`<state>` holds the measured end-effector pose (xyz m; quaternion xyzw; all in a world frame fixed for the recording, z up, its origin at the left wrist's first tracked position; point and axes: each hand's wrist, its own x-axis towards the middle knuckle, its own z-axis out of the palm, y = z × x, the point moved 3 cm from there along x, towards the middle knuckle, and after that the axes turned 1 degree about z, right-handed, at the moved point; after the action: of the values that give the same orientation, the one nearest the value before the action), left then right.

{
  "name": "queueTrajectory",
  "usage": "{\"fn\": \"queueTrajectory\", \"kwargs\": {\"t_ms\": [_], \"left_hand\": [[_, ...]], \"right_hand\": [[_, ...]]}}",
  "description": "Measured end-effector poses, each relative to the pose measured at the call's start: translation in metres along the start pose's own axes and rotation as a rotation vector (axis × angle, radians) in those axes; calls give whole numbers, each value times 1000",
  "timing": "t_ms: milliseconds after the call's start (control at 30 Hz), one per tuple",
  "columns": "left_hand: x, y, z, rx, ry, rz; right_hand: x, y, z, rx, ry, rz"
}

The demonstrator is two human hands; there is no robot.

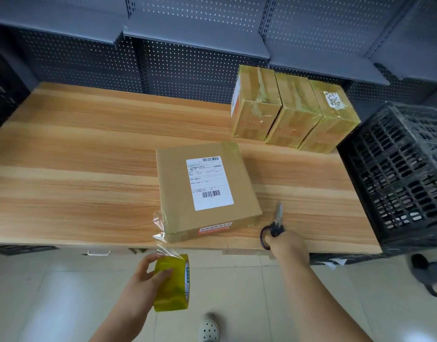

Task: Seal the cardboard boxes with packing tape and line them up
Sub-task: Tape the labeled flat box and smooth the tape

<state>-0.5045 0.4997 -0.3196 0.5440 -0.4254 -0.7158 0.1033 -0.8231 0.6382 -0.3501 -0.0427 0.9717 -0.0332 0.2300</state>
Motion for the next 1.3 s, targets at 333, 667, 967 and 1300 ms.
{"fn": "queueTrajectory", "kwargs": {"t_ms": [333, 667, 967, 1300], "left_hand": [[4, 1, -4, 26, 18, -13], [1, 1, -4, 26, 4, -6], [-6, -1, -1, -4, 9, -2], [-12, 0, -1, -36, 3, -19]], "right_hand": [[9, 0, -10, -158, 108, -85], [0, 5, -21, 129, 59, -85], [-71, 9, -99, 314, 81, -420], [-115, -13, -69, 190, -398, -674]]}}
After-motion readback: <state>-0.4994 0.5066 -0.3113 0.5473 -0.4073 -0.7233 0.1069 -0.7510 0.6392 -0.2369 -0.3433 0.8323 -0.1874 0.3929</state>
